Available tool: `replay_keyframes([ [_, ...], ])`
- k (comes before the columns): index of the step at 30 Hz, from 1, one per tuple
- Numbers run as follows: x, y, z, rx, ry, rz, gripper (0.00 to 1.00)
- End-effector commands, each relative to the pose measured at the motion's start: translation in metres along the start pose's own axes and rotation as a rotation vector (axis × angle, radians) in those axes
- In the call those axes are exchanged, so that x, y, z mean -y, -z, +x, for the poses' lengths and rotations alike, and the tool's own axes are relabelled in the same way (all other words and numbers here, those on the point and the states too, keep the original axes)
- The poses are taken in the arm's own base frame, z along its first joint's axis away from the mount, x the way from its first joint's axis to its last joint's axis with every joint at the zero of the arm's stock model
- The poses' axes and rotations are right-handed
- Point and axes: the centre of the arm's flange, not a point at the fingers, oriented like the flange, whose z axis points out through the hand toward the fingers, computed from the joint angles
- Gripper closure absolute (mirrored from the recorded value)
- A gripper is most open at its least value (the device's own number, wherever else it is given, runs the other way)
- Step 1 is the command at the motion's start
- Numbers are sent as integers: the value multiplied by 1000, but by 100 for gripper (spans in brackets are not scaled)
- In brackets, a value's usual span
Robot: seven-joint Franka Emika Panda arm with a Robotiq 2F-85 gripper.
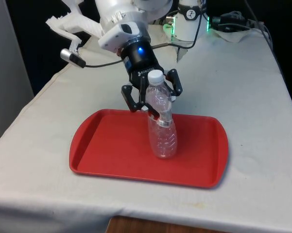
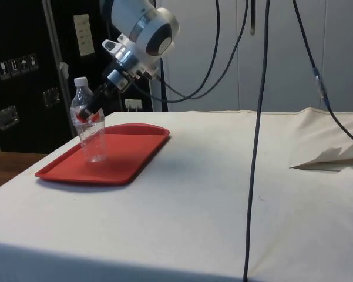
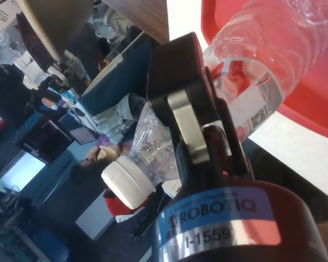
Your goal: Place the bottle upright on the tray.
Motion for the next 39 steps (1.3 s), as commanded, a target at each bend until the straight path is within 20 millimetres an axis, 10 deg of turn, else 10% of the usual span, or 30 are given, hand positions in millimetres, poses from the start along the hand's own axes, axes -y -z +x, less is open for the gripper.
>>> replay_keyframes([
  [1, -1, 0, 1, -3, 3, -1, 100],
  [39, 0, 0, 0, -10, 45, 18, 100],
])
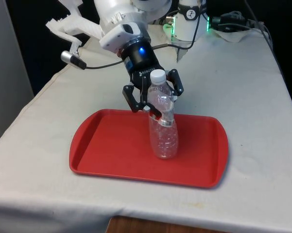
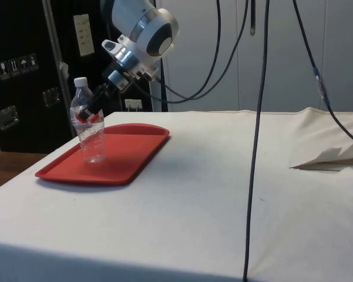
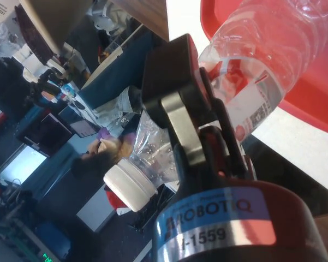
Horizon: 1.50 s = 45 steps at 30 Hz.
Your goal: Place the bottle upright on the tray.
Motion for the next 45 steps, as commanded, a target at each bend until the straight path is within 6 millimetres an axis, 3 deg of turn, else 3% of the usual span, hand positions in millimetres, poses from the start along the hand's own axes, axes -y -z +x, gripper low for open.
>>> replay_keyframes([
  [1, 0, 0, 0, 0, 1, 0, 100],
  [26, 1, -2, -2, 2, 2, 6, 100],
  [32, 2, -3, -2, 0, 1, 9, 65],
  [33, 1, -3, -2, 1, 3, 7, 65],
  [34, 1, -3, -2, 1, 3, 7, 49],
  [40, 2, -3, -2, 1, 3, 8, 2],
  [45, 2, -3, -2, 1, 3, 8, 0],
])
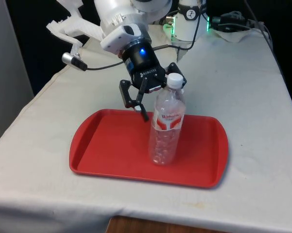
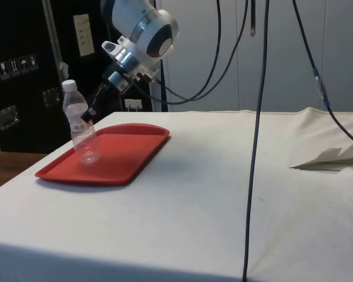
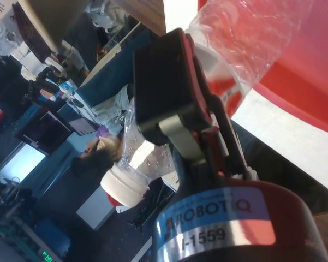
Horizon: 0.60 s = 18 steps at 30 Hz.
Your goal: Place the bottle upright on the tray.
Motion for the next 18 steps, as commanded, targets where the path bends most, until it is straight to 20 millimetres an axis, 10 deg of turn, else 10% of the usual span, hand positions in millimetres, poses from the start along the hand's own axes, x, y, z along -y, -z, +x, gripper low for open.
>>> replay_keyframes([
  [1, 0, 0, 1, 0, 2, -1, 0],
  [18, 0, 0, 1, -3, 1, 4, 0],
])
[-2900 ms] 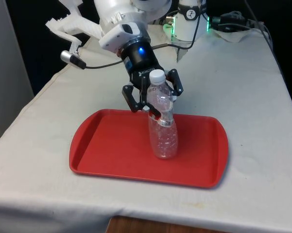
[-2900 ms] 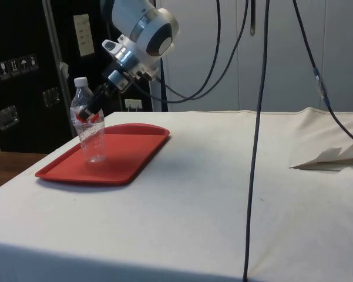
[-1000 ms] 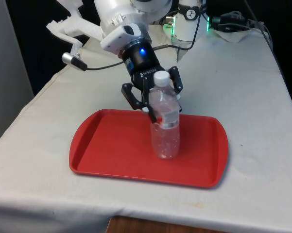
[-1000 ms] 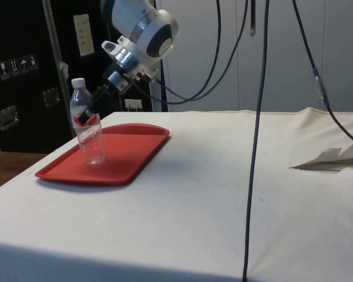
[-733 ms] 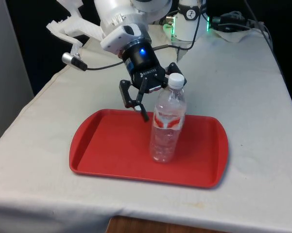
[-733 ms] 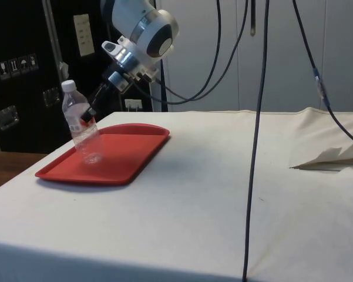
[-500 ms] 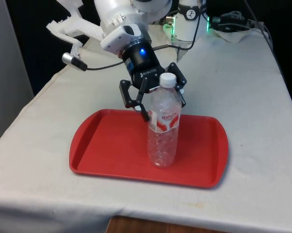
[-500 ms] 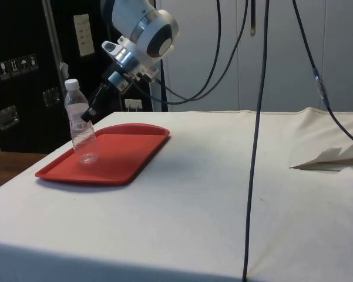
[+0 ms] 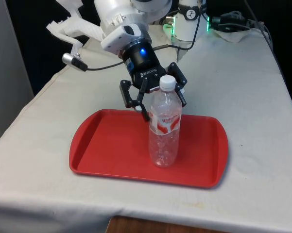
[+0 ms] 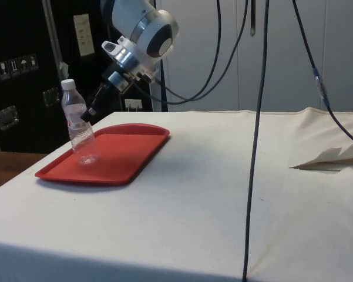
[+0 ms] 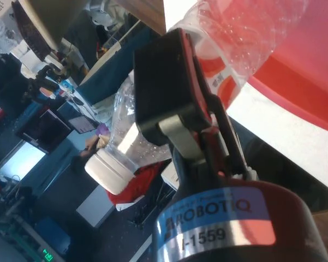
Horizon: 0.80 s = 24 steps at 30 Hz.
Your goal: Place the bottle upright on the tray.
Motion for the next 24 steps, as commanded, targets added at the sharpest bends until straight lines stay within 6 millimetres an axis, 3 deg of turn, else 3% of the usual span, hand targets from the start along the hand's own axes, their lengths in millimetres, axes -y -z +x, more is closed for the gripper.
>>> replay_keyframes([
  [1, 0, 0, 0, 0, 1, -1, 0],
  [24, -12, 11, -4, -4, -6, -9, 0],
])
